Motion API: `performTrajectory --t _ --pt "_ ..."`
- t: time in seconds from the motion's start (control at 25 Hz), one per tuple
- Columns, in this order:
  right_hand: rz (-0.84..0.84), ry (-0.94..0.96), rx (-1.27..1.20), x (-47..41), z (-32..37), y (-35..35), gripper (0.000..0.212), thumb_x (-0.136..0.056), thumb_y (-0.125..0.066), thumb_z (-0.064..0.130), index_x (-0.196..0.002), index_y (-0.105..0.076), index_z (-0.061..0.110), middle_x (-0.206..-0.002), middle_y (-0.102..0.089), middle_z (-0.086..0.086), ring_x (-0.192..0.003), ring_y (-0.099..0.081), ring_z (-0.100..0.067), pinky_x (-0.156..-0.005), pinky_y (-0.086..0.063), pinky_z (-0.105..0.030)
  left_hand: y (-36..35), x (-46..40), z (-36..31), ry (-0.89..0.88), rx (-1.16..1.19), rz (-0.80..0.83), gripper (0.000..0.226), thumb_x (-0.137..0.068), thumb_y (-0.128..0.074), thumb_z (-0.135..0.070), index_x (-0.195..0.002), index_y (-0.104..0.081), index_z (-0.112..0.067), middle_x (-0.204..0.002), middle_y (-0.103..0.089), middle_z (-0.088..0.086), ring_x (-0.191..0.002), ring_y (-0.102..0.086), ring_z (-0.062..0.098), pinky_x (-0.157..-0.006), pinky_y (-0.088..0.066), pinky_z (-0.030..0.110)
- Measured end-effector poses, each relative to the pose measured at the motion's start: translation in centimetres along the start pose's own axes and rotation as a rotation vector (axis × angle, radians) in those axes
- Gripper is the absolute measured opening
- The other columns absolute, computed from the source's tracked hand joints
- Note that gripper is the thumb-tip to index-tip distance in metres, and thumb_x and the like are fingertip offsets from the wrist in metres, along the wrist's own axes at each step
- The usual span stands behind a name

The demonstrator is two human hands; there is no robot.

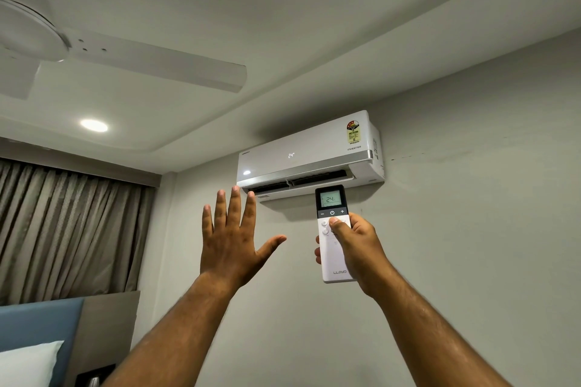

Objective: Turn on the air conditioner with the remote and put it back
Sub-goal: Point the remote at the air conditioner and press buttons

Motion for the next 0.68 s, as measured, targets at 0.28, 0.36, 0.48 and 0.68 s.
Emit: performTrajectory --t 0.28,0.36,0.48,0.68 --pt "-0.002 -0.008 0.010 0.23 0.08 0.03 0.022 -0.098 -0.050 0.030 -0.108 -0.054 0.011 -0.095 -0.071 -0.020 -0.065 -0.071 -0.028 -0.056 -0.062 -0.035 0.13 0.15 0.07 -0.002 0.001 0.001 0.099 -0.071 -0.001 -0.086 -0.145 0.013 -0.022 -0.155 0.013 0.008 -0.145 0.012 0.032 -0.117 0.003 0.054" --pt "-0.003 -0.009 0.010 0.23 0.13 0.03 0.022 -0.098 -0.050 0.030 -0.109 -0.054 0.011 -0.094 -0.071 -0.019 -0.065 -0.071 -0.028 -0.056 -0.062 -0.035 0.06 0.16 0.04 -0.002 0.005 0.007 0.099 -0.070 0.000 -0.086 -0.145 0.013 -0.022 -0.155 0.014 0.008 -0.145 0.013 0.032 -0.117 0.003 0.054" --pt "-0.007 -0.007 0.019 0.25 0.29 0.06 0.022 -0.098 -0.050 0.030 -0.110 -0.054 0.011 -0.094 -0.070 -0.019 -0.065 -0.070 -0.027 -0.055 -0.061 -0.034 0.03 0.11 -0.07 -0.005 0.004 0.010 0.100 -0.070 0.000 -0.087 -0.145 0.013 -0.022 -0.155 0.014 0.008 -0.145 0.014 0.032 -0.117 0.004 0.054" --pt "-0.012 -0.005 0.018 0.38 0.50 0.18 0.020 -0.099 -0.050 0.029 -0.107 -0.054 0.013 -0.091 -0.070 -0.016 -0.063 -0.070 -0.025 -0.051 -0.059 -0.030 0.28 -0.01 -0.25 -0.009 0.007 -0.002 0.100 -0.072 -0.002 -0.086 -0.146 0.010 -0.021 -0.156 0.011 0.008 -0.145 0.011 0.032 -0.116 0.003 0.054"
Point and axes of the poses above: each hand's wrist, its own x-axis away from the middle knuckle, its own y-axis out of the back of the hand, z = x × y, the point moved 9 cm from there along -x, towards the middle knuckle
